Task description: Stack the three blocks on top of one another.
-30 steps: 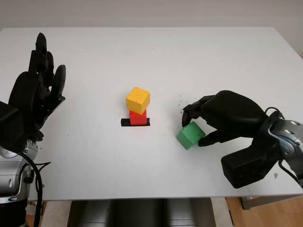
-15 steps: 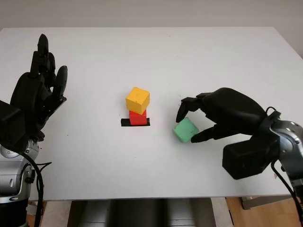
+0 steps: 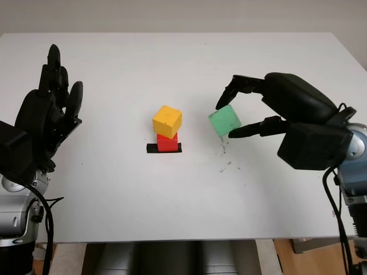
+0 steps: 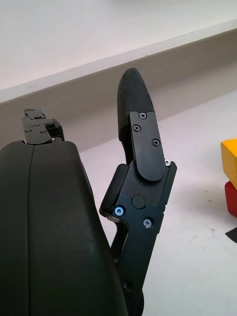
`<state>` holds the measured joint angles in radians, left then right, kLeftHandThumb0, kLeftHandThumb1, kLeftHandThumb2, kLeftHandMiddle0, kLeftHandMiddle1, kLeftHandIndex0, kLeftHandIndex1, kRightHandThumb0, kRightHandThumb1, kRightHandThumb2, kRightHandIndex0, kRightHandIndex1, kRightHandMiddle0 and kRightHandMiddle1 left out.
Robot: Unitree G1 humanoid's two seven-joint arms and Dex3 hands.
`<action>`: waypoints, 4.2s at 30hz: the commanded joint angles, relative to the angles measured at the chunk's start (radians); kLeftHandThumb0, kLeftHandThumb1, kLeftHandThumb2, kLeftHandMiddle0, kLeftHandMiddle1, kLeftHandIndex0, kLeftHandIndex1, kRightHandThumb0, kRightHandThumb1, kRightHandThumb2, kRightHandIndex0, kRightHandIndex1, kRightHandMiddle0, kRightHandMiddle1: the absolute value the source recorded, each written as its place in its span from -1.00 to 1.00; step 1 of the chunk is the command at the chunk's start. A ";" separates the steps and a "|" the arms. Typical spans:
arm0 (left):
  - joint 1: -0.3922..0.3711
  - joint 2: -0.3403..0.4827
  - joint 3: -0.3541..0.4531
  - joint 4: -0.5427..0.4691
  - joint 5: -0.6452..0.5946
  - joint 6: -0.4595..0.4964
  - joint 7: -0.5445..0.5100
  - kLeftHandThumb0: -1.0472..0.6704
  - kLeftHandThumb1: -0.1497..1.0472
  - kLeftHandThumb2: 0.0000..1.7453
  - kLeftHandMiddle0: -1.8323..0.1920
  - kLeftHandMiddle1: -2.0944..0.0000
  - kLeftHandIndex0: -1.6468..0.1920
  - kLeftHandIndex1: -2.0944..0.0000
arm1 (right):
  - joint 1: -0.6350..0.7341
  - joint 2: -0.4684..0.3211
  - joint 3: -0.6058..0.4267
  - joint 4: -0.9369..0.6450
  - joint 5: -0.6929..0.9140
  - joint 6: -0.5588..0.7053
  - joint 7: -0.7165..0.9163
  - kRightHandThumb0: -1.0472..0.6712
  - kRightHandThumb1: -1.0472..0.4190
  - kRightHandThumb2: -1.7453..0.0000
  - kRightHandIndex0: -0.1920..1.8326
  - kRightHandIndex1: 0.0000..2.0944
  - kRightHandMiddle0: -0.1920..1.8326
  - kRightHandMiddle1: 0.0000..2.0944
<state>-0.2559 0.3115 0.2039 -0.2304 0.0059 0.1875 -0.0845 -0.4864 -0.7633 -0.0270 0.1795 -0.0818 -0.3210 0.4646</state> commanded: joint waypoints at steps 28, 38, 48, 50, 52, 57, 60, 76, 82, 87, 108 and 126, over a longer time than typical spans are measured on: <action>0.029 -0.034 -0.025 -0.028 0.018 -0.002 0.038 -0.58 1.00 -0.34 1.00 1.00 1.00 1.00 | -0.478 0.271 0.047 0.029 0.340 1.048 0.127 -0.27 -0.95 0.94 -1.00 -0.10 -0.66 0.86; 0.033 -0.044 -0.026 -0.026 0.026 -0.008 0.040 -0.56 1.00 -0.32 1.00 1.00 1.00 1.00 | -0.405 0.390 0.013 0.042 0.335 0.957 0.044 -0.30 -0.99 0.93 -0.96 -0.21 -0.72 0.86; 0.039 -0.041 -0.025 -0.029 0.029 -0.014 0.039 -0.56 1.00 -0.32 1.00 1.00 1.00 1.00 | -0.377 0.420 0.018 0.047 0.328 0.942 0.036 -0.29 -0.98 0.94 -0.90 -0.25 -0.71 0.81; 0.037 -0.040 -0.025 -0.025 0.030 -0.016 0.039 -0.55 1.00 -0.32 1.00 1.00 1.00 1.00 | -0.368 0.422 0.022 0.054 0.326 0.928 0.043 -0.28 -0.98 0.94 -0.90 -0.25 -0.70 0.81; 0.034 -0.042 -0.024 -0.026 0.031 -0.012 0.043 -0.56 1.00 -0.32 1.00 1.00 1.00 1.00 | -0.362 0.423 0.026 0.064 0.322 0.917 0.049 -0.27 -0.98 0.94 -0.91 -0.26 -0.71 0.83; 0.034 -0.037 -0.026 -0.023 0.036 -0.018 0.042 -0.56 1.00 -0.32 1.00 1.00 1.00 1.00 | -0.352 0.415 0.042 0.087 0.311 0.927 0.069 -0.30 -0.96 0.94 -0.89 -0.33 -0.68 0.83; 0.035 -0.037 -0.026 -0.023 0.037 -0.022 0.037 -0.58 1.00 -0.33 1.00 1.00 1.00 1.00 | -0.346 0.414 0.047 0.097 0.307 0.919 0.084 -0.33 -0.93 0.94 -0.82 -0.41 -0.62 0.76; 0.027 -0.039 -0.027 -0.017 0.049 -0.023 0.045 -0.58 1.00 -0.33 1.00 1.00 1.00 1.00 | -0.343 0.432 0.073 0.162 0.282 0.891 0.136 -0.35 -0.93 0.93 -0.76 -0.47 -0.57 0.72; 0.028 -0.042 -0.026 -0.023 0.047 -0.014 0.047 -0.58 1.00 -0.35 1.00 1.00 1.00 1.00 | -0.328 0.430 0.075 0.157 0.267 0.868 0.129 -0.32 -0.92 0.94 -0.76 -0.49 -0.56 0.73; 0.032 -0.037 -0.028 -0.023 0.051 -0.015 0.042 -0.57 1.00 -0.32 1.00 1.00 1.00 1.00 | -0.298 0.415 0.095 0.147 0.216 0.786 0.127 -0.33 -0.92 0.94 -0.75 -0.50 -0.59 0.76; 0.033 -0.038 -0.022 -0.019 0.044 -0.021 0.036 -0.58 1.00 -0.33 1.00 1.00 1.00 1.00 | -0.281 0.400 0.070 0.126 0.166 0.735 0.091 -0.32 -0.86 0.94 -0.70 -0.56 -0.61 0.73; 0.035 -0.036 -0.019 -0.019 0.034 -0.024 0.030 -0.56 1.00 -0.32 1.00 1.00 1.00 1.00 | -0.279 0.386 0.071 0.123 0.188 0.726 0.165 -0.38 -0.84 0.94 -0.77 -0.72 -0.80 0.41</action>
<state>-0.2315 0.2742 0.1830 -0.2414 0.0422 0.1728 -0.0522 -0.7795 -0.3629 0.0461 0.3234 0.0944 0.4165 0.6156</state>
